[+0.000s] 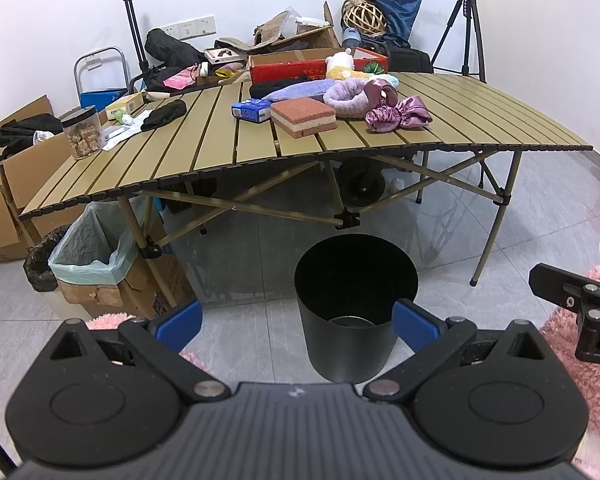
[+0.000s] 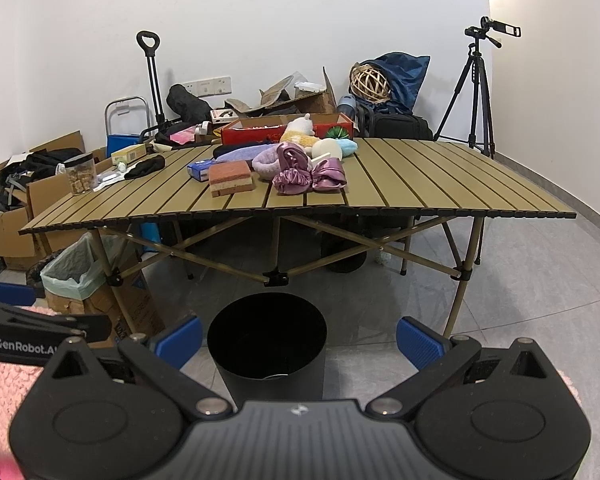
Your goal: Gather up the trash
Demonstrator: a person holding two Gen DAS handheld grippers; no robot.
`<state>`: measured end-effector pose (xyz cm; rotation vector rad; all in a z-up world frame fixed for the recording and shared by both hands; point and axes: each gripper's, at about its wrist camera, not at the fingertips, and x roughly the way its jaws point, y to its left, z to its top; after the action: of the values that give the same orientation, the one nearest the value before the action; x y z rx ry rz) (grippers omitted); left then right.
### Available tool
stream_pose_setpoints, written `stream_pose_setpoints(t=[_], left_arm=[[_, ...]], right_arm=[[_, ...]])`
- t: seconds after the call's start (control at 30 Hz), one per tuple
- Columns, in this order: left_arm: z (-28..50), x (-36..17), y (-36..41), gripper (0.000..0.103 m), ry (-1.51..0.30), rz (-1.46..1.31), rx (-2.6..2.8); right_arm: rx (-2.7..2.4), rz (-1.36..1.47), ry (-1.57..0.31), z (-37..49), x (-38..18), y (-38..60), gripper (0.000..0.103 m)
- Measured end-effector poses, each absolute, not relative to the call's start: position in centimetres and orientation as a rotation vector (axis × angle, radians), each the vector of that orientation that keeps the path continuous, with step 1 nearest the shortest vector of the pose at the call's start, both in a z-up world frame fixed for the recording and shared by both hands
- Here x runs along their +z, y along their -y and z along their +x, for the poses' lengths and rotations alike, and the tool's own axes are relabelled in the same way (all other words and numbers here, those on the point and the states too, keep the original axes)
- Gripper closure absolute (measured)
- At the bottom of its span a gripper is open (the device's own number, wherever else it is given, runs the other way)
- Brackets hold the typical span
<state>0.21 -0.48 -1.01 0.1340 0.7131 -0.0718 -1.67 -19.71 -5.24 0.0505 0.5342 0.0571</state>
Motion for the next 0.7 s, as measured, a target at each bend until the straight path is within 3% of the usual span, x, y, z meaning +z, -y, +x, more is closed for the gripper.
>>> stream_pose_setpoints(t=[0.7], left_arm=[[5.3,-0.8,0.1,0.0,-0.713,0.101,-0.05]], right_arm=[[0.054,0.089,-0.529,3.7,-4.6,21.3,0.0]])
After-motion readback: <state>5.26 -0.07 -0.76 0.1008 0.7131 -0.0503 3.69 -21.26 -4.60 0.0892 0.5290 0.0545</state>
